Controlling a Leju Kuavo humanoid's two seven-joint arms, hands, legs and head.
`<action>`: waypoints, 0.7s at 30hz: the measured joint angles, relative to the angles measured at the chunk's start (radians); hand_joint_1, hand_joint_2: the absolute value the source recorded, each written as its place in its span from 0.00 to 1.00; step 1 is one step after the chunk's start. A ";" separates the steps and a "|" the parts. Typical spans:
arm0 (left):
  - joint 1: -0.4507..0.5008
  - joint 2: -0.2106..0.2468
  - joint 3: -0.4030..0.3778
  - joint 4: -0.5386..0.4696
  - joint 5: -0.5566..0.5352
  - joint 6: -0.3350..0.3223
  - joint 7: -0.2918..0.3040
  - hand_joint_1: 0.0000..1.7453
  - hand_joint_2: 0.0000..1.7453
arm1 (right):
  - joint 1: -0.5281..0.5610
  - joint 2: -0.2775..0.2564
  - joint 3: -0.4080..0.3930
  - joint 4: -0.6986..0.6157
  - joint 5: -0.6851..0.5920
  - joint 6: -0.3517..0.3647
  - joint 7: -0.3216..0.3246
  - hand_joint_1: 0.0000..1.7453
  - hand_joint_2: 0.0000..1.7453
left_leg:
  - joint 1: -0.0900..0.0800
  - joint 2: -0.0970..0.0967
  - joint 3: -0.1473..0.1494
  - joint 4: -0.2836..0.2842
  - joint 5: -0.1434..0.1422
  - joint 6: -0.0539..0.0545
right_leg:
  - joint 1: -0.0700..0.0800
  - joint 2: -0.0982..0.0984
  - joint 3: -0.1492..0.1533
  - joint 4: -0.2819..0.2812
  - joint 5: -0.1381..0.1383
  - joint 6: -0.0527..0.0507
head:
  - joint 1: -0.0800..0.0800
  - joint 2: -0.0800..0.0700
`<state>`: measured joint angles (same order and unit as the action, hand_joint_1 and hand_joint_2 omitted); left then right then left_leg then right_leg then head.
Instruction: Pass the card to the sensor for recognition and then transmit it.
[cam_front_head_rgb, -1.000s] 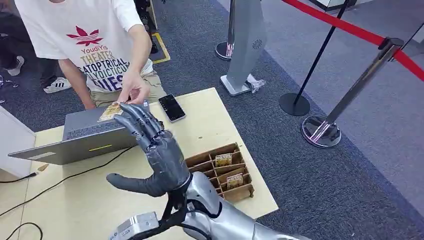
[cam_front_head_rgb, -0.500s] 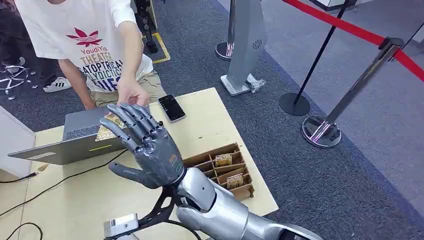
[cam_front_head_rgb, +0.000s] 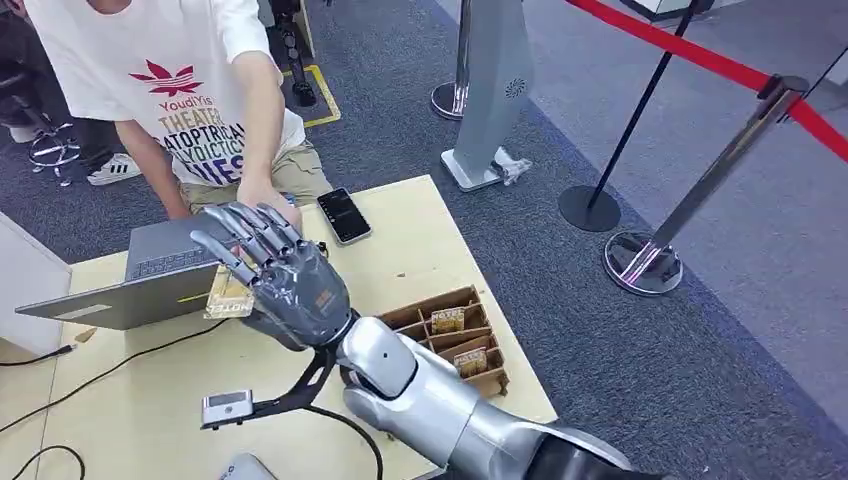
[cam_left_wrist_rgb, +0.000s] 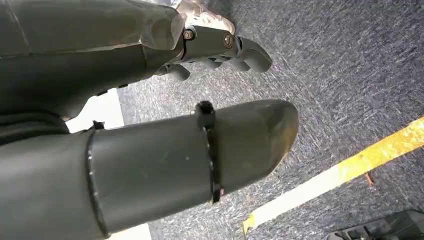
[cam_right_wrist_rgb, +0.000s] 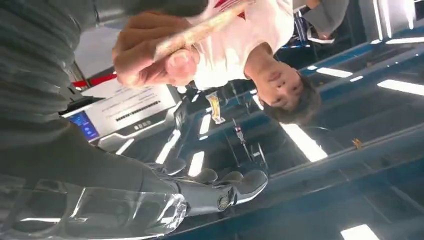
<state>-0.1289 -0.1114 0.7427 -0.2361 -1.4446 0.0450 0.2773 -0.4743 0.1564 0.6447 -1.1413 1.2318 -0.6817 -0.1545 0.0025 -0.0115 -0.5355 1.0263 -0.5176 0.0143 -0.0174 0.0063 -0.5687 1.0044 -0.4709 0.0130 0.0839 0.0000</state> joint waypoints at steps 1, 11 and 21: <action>0.000 0.000 0.000 0.000 0.003 0.000 0.000 0.00 0.00 | -0.003 0.001 -0.002 0.007 -0.007 0.000 -0.002 0.83 1.00 | 0.000 0.000 0.000 0.000 0.000 0.000 | 0.000 0.000 0.000 0.000 0.000 0.000 | 0.000 0.000; 0.005 0.005 0.001 0.000 0.027 0.010 -0.007 0.00 0.00 | -0.021 0.021 -0.002 0.051 -0.051 0.000 -0.013 0.89 1.00 | 0.000 0.000 0.000 0.000 0.000 0.000 | 0.000 0.000 0.000 0.000 0.000 0.000 | 0.000 0.000; 0.010 0.006 0.005 0.000 0.039 0.018 -0.008 0.00 0.00 | -0.031 0.034 -0.001 0.072 -0.065 0.000 -0.014 0.87 1.00 | 0.000 0.000 0.000 0.000 0.000 0.000 | 0.000 0.000 0.000 0.000 0.000 0.000 | 0.000 0.000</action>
<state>-0.1186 -0.1049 0.7481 -0.2361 -1.4057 0.0629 0.2693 -0.5055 0.1900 0.6435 -1.0693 1.1666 -0.6817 -0.1682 0.0025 -0.0115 -0.5356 1.0263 -0.5176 0.0143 -0.0175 0.0063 -0.5687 1.0044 -0.4708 0.0130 0.0839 0.0000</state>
